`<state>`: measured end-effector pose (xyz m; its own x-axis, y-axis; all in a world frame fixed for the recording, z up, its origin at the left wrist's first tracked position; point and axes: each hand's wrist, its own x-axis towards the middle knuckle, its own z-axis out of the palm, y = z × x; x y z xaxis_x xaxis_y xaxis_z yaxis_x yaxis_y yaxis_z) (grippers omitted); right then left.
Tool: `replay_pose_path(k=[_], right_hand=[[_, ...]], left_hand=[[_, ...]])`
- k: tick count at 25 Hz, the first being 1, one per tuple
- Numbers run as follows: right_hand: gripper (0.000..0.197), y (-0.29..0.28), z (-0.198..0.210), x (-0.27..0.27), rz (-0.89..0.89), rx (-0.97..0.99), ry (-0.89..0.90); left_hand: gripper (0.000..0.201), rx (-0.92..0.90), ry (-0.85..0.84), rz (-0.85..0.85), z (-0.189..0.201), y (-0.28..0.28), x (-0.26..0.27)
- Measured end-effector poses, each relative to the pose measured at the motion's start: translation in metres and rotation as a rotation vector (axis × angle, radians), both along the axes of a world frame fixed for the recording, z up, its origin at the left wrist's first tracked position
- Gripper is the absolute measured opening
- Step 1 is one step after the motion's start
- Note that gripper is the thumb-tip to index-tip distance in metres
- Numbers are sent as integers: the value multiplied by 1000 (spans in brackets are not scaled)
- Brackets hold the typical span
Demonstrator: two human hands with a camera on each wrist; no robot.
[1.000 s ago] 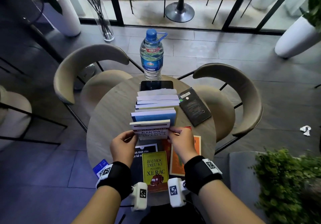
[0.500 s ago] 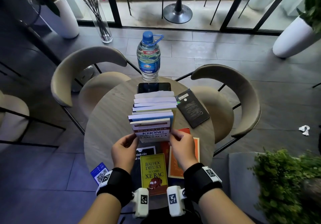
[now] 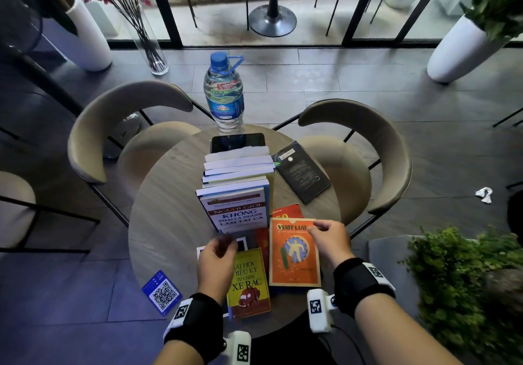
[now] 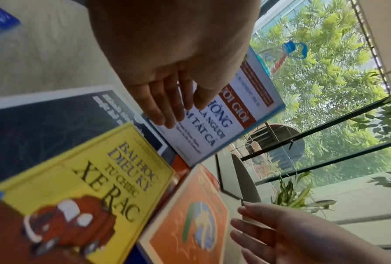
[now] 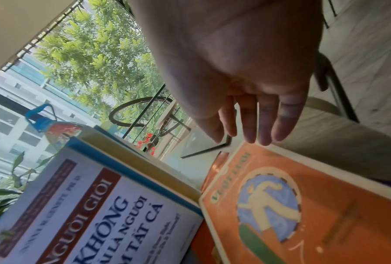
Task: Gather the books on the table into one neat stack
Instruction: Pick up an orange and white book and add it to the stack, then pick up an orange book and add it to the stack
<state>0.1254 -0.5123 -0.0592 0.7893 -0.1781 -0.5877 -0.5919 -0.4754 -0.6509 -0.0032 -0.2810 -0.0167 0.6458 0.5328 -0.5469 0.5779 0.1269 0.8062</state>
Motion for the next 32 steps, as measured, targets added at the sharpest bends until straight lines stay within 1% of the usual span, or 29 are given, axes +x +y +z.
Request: replay_pose_path(k=[2, 4, 7, 10, 12, 13, 14, 16, 17, 18, 19, 20, 22, 25, 26, 27, 29, 30, 32], right_hand=[[34, -8, -6, 1, 8, -42, 54], [49, -14, -10, 1, 18, -93, 100], [54, -19, -8, -3, 26, -146, 118], [57, -20, -8, -9, 0, -68, 115], [58, -18, -6, -11, -38, -13, 116], [55, -16, -9, -12, -55, 14, 120], [46, -16, -12, -13, -72, 42, 117], [19, -12, -11, -18, -69, 94, 119], [18, -12, -13, -20, -78, 118, 125], [17, -11, -9, -22, -97, 141, 133], [19, -10, -7, -23, -127, 166, 135], [25, -10, -6, -25, -155, 170, 140], [29, -11, 2, -27, -162, 193, 139], [26, -15, 7, -29, -158, 212, 133], [16, -18, 7, -29, -174, 221, 127], [6, -20, 7, -28, -182, 221, 129], [11, -26, 7, -25, -167, 202, 138], [8, -29, 9, -24, -155, 203, 134], [12, -35, 15, -19, -118, 203, 133]], left_hand=[[10, 3, 25, -54, 1, -15, 7], [25, -10, 68, -126, -2, -26, 12], [56, -77, 144, -238, -13, -40, 17], [83, -156, 213, -304, -13, -54, 19], [88, -158, 216, -341, -11, -59, 22], [88, -154, 205, -350, -14, -60, 23], [87, -162, 207, -347, -13, -63, 26], [83, -213, 210, -326, -12, -66, 30], [75, -240, 205, -323, -13, -68, 31], [60, -268, 195, -325, -12, -72, 32], [40, -271, 173, -332, -14, -75, 32], [26, -264, 154, -337, -15, -78, 33], [17, -241, 147, -299, -18, -84, 33], [11, -262, 149, -233, -22, -87, 35], [10, -279, 157, -222, -25, -87, 36], [16, -282, 166, -217, -29, -87, 37], [25, -268, 174, -223, -33, -89, 40], [28, -249, 174, -224, -33, -90, 43], [35, -232, 172, -194, -33, -91, 50]])
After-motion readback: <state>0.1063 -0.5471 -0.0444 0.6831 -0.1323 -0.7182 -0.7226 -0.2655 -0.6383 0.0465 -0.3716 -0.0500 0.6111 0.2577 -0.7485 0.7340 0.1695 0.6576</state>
